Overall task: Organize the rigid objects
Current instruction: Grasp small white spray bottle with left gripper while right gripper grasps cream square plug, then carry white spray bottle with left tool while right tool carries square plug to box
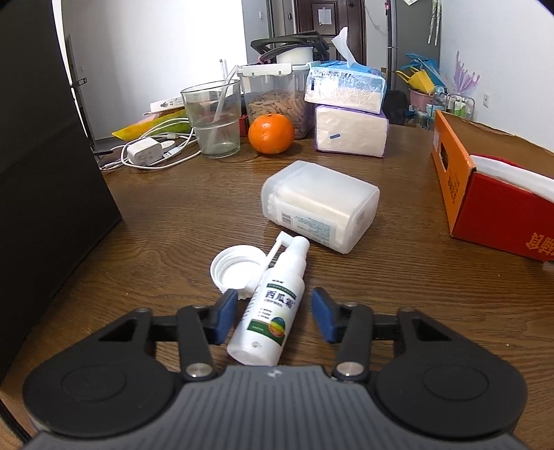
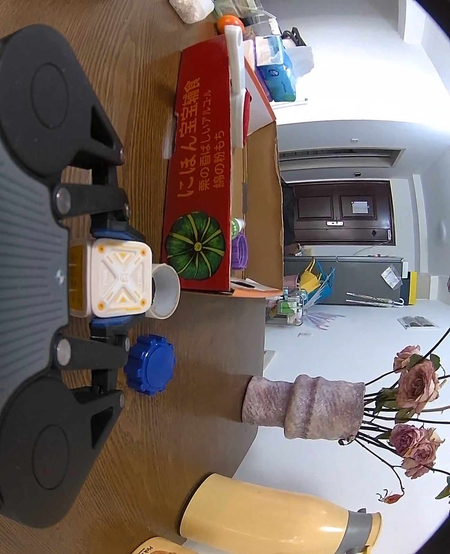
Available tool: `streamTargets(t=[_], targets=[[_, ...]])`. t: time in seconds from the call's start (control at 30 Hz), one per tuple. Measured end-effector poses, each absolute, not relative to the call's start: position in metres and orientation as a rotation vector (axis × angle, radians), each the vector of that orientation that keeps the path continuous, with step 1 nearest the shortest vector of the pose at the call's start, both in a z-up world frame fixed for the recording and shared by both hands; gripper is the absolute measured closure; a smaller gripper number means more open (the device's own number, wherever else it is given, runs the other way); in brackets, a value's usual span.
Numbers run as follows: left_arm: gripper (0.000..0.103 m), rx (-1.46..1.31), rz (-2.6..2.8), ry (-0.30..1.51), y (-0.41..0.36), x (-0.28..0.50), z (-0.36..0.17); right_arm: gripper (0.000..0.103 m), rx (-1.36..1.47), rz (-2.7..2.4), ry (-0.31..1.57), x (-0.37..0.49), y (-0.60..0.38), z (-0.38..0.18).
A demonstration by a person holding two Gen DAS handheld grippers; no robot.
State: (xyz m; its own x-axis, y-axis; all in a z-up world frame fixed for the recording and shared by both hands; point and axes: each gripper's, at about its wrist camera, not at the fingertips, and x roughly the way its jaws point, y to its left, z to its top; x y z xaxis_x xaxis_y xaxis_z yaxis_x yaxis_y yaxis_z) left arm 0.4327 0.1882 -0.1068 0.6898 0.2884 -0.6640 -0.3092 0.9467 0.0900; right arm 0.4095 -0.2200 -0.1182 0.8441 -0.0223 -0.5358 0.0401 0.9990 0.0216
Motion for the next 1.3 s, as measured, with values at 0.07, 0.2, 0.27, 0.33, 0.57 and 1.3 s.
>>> streamTargets(t=[0.07,0.2,0.27,0.33,0.57,1.3], targets=[[0.064,-0.026,0.332,0.735,0.188,0.432,-0.106,0.065,0.034,-0.033,0.565,0.409,-0.220,-0.118],[0.072,-0.024,0.317,0.732,0.185,0.431,-0.107,0.065,0.037,-0.032,0.563,0.410,-0.220,-0.118],[0.074,-0.018,0.310,0.731,0.183,0.430,-0.107,0.065,0.039,-0.030,0.563,0.409,-0.220,-0.117],[0.074,-0.015,0.301,0.728,0.182,0.429,-0.107,0.065,0.041,-0.030,0.563,0.409,-0.221,-0.117],[0.074,-0.008,0.274,0.721,0.174,0.425,-0.107,0.065,0.045,-0.028,0.556,0.409,-0.221,-0.117],[0.074,-0.018,0.208,0.600,0.130,0.392,-0.083,0.065,0.047,0.015,0.493,0.391,-0.207,-0.109]])
